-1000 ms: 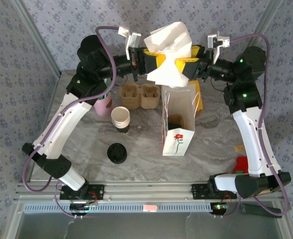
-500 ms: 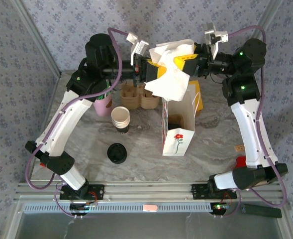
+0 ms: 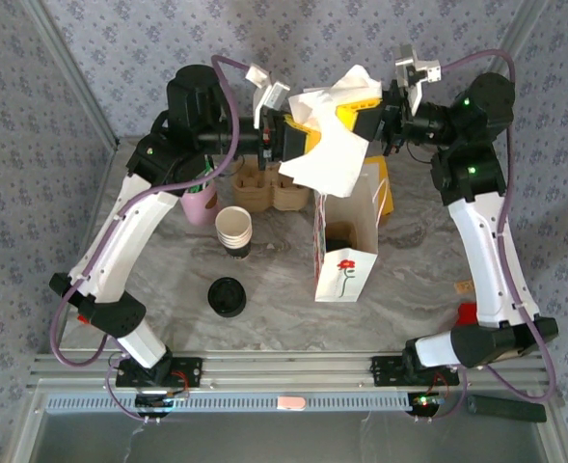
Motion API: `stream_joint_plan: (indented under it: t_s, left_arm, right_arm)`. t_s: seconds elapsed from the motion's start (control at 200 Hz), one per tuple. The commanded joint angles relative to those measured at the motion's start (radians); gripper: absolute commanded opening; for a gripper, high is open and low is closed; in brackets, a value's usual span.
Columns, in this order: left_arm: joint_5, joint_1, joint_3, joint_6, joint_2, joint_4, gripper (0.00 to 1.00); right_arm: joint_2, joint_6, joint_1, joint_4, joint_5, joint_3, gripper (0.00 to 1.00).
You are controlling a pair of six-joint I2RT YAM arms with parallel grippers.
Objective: Pack the takeout coffee
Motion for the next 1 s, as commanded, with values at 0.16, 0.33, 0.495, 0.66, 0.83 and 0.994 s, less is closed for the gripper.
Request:
stream_joint_plan:
  t_s: [0.16, 0.33, 0.495, 0.66, 0.83, 0.994]
  left_arm:
    - [-0.276, 0.005, -0.091, 0.052, -0.069, 0.055, 0.67]
    - [-0.505, 0.006, -0.263, 0.078, -0.181, 0.185, 0.75]
    - [-0.674, 0.005, -0.358, 0.090, -0.252, 0.219, 0.75]
    - [-0.761, 0.005, -0.434, 0.083, -0.309, 0.235, 0.75]
    - [-0.786, 0.006, -0.480, 0.089, -0.343, 0.238, 0.75]
    - [-0.797, 0.006, -0.514, 0.103, -0.357, 0.254, 0.76]
  right_arm:
    - [-0.168, -0.277, -0.015, -0.350, 0.425, -0.066, 0.00]
    - [-0.249, -0.309, 0.001, -0.393, 0.658, -0.177, 0.00]
    - [-0.292, -0.327, 0.098, -0.413, 0.876, -0.279, 0.00]
    - [-0.304, -0.372, 0.238, -0.424, 1.153, -0.336, 0.00]
    - [-0.300, -0.393, 0.328, -0.409, 1.348, -0.367, 0.00]
    - [-0.303, -0.433, 0.378, -0.397, 1.447, -0.387, 0.00]
